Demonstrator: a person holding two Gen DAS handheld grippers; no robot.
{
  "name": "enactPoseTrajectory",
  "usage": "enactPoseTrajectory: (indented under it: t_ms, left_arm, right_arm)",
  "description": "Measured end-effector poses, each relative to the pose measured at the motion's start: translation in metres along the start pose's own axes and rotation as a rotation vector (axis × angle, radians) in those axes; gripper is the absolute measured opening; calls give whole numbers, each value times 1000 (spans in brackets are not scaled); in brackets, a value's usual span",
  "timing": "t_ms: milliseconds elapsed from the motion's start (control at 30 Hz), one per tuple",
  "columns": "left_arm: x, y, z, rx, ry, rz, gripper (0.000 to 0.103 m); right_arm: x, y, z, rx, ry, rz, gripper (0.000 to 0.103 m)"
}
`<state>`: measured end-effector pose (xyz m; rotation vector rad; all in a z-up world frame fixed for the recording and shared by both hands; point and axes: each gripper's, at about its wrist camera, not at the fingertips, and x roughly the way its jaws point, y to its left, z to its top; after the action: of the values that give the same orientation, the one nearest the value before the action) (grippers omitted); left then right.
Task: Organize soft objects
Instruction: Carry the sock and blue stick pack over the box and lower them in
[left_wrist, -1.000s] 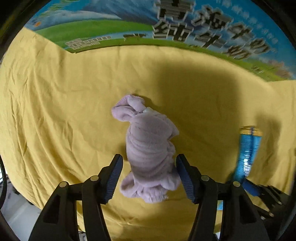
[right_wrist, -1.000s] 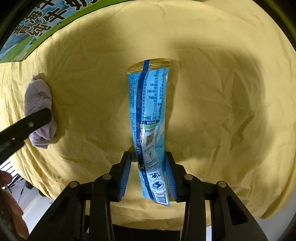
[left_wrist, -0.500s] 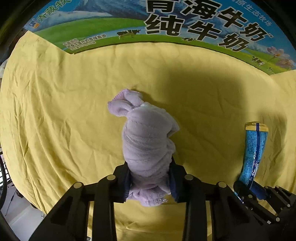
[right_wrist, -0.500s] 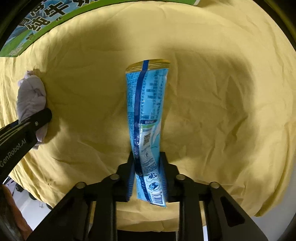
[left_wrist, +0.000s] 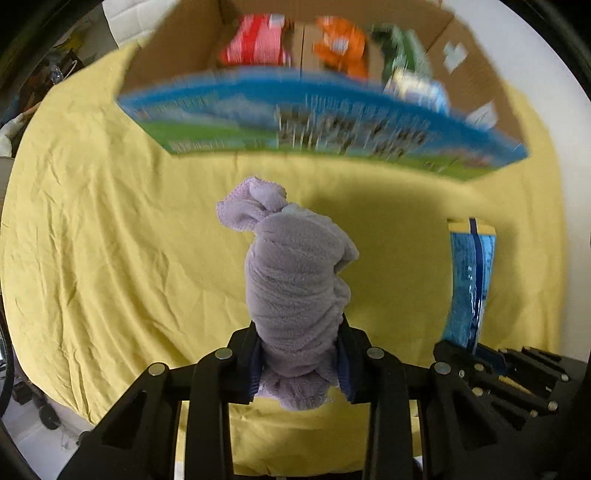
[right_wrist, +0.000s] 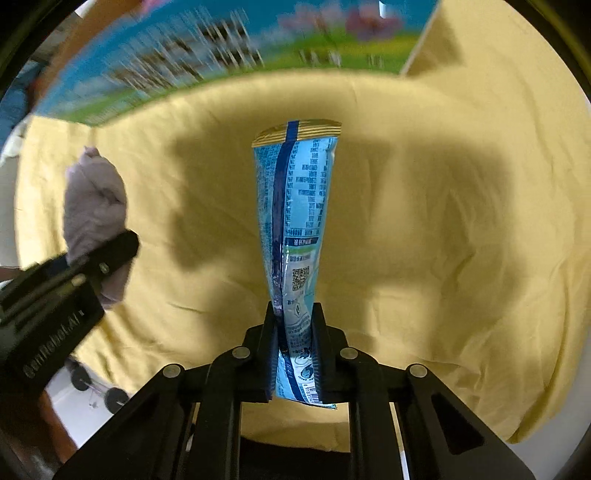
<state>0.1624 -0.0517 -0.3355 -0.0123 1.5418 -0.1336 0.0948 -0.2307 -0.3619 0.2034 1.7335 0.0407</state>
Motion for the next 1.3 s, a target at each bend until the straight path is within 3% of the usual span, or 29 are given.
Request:
enactPoseTrajectory:
  t_ms: [200, 333, 533, 767, 1000, 1300]
  left_arm:
    - [-69, 10, 34, -17, -120, -77, 29]
    - [-102, 10, 73, -34, -189, -110, 29]
    - [-107, 23, 123, -95, -198, -129, 29]
    - [-61, 40, 165, -164, -83, -177, 29]
    - [-12, 38, 197, -137, 28, -165, 30]
    - [32, 32, 208, -104, 105, -132, 32]
  right_arm:
    - [-81, 11, 21, -18, -135, 100, 16]
    - [-139, 29, 49, -32, -227, 172, 16]
    - [-183, 43, 107, 10, -308, 219, 16]
    - [-159, 48, 166, 87, -292, 220, 16]
    - [-97, 44, 211, 133, -222, 191, 16]
    - [-47, 46, 238, 122, -151, 154, 16]
